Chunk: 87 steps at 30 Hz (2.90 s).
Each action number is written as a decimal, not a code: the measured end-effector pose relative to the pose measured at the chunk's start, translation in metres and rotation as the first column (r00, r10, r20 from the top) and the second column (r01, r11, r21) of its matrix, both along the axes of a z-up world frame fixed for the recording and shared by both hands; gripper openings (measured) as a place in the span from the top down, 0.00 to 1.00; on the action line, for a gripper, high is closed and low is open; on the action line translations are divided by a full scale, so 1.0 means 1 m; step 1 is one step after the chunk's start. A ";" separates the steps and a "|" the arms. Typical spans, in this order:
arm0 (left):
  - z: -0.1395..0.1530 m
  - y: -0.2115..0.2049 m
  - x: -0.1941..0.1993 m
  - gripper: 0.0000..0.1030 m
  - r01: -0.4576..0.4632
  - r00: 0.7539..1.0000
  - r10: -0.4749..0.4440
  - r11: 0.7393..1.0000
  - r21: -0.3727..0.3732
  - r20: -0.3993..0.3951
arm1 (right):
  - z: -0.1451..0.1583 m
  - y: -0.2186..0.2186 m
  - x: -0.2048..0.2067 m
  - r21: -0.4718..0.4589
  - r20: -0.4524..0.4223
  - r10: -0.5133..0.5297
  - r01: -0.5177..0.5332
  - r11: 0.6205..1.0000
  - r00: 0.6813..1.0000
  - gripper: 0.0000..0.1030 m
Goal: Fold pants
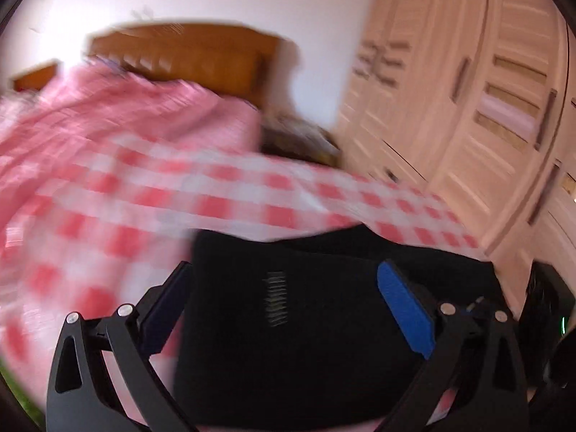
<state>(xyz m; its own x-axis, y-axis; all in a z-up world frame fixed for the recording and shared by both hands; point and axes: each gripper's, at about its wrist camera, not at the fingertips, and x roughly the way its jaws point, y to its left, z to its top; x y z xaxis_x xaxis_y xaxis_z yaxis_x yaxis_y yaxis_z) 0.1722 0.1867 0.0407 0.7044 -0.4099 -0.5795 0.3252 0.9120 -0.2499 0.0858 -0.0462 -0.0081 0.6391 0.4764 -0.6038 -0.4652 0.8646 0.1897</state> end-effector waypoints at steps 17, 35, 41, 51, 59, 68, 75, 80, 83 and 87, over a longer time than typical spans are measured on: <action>-0.049 -0.006 0.073 0.02 -0.062 0.988 0.078 0.991 0.121 -0.131 | -0.039 -0.005 0.023 0.033 -0.122 0.003 0.001 0.999 0.993 0.14; -0.014 -0.123 0.069 0.02 0.109 0.993 -0.092 0.943 0.316 -0.068 | -0.010 -0.113 0.057 -0.084 -0.161 -0.296 0.286 0.955 0.941 0.13; -0.066 -0.224 0.105 0.02 0.320 0.944 -0.253 0.862 0.394 -0.213 | -0.036 -0.142 0.035 -0.242 -0.194 -0.382 0.333 0.911 0.903 0.13; -0.097 -0.231 0.112 0.01 0.288 0.957 -0.233 0.817 0.499 -0.170 | -0.041 -0.163 -0.023 -0.267 -0.176 -0.329 0.277 0.923 0.928 0.11; -0.093 -0.232 0.108 0.01 0.275 0.961 -0.232 0.811 0.517 -0.149 | -0.037 -0.181 -0.064 -0.209 -0.157 -0.366 0.331 0.920 0.917 0.10; -0.092 -0.232 0.107 0.01 0.269 0.963 -0.228 0.815 0.513 -0.144 | -0.043 -0.184 -0.090 -0.219 -0.135 -0.342 0.308 0.926 0.930 0.09; -0.022 -0.145 0.035 0.02 0.145 0.987 -0.159 0.947 0.288 0.026 | 0.001 -0.177 -0.095 -0.141 -0.091 -0.324 0.310 0.940 0.942 0.09; -0.042 -0.043 -0.035 0.02 -0.015 0.999 0.024 0.969 0.246 -0.034 | 0.019 -0.109 -0.046 -0.097 -0.058 -0.110 0.104 0.990 0.992 0.09; -0.069 -0.014 -0.055 0.02 -0.095 0.991 0.123 0.934 0.344 -0.060 | 0.028 -0.050 0.004 -0.090 -0.056 -0.005 0.000 0.996 0.998 0.09; -0.084 0.013 -0.057 0.01 -0.130 0.984 0.161 0.934 0.332 -0.069 | 0.012 -0.001 0.063 -0.163 -0.128 -0.023 0.002 0.987 0.992 0.09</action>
<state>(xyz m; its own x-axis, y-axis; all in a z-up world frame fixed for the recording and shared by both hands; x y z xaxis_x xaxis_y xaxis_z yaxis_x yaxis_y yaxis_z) 0.1152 0.1998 -0.0429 0.6782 -0.0851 -0.7299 0.1724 0.9840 0.0454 0.1483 -0.0472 0.0042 0.5560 0.3579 -0.7502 -0.4353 0.8943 0.1040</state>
